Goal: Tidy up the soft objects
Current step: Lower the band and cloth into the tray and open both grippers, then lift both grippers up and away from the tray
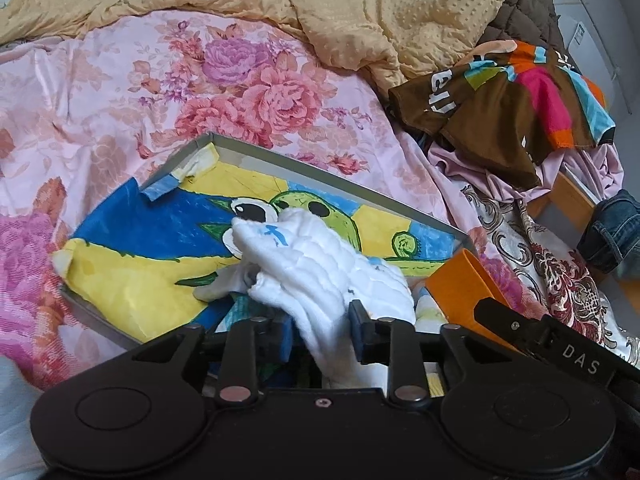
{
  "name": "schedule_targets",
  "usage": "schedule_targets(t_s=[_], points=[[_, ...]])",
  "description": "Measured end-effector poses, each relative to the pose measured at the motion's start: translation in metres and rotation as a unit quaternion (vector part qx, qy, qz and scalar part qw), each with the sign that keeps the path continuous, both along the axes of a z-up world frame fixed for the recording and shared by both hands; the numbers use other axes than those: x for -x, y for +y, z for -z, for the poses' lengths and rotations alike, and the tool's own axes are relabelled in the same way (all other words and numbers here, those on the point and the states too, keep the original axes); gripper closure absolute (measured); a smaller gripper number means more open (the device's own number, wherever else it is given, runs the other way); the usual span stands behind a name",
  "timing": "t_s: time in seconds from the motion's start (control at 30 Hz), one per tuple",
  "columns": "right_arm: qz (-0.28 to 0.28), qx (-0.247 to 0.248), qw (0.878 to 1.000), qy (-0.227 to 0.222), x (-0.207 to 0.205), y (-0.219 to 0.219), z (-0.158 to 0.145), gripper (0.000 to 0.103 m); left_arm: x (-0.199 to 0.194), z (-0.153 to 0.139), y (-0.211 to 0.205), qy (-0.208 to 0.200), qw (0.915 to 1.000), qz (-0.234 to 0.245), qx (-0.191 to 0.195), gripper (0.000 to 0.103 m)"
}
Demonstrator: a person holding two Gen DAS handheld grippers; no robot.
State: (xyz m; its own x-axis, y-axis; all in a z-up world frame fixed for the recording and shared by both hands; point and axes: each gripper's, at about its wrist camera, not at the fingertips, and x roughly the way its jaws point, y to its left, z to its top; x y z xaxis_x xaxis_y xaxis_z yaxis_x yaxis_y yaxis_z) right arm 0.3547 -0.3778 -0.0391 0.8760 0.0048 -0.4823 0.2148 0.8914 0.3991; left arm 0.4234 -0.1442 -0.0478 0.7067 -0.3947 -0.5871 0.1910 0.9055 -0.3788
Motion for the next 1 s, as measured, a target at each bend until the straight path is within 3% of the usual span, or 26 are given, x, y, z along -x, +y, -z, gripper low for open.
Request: schedule_targets(t_s=[0.17,0.53,0.73,1.0], points=[[-0.001,0.008,1.000,-0.009,0.010,-0.001,-0.014,0.017,0.013,-0.009,0.007,-0.017,0.9998,-0.008,-0.007,0.047],[-0.015,0.044,0.998,-0.052,0.064,0.018,-0.061,0.001,0.056,-0.054,0.029,-0.075,0.9965,-0.035,-0.005,0.014],[-0.021,0.063,0.995,-0.074,0.107,0.039,-0.082,0.000,0.094,-0.085,0.048,-0.113,0.9928,-0.040,-0.009,0.003],[-0.028,0.088,0.985,-0.147,0.164,0.066,-0.103,0.000,0.156,-0.114,0.074,-0.160,0.9865,-0.025,-0.027,0.001]])
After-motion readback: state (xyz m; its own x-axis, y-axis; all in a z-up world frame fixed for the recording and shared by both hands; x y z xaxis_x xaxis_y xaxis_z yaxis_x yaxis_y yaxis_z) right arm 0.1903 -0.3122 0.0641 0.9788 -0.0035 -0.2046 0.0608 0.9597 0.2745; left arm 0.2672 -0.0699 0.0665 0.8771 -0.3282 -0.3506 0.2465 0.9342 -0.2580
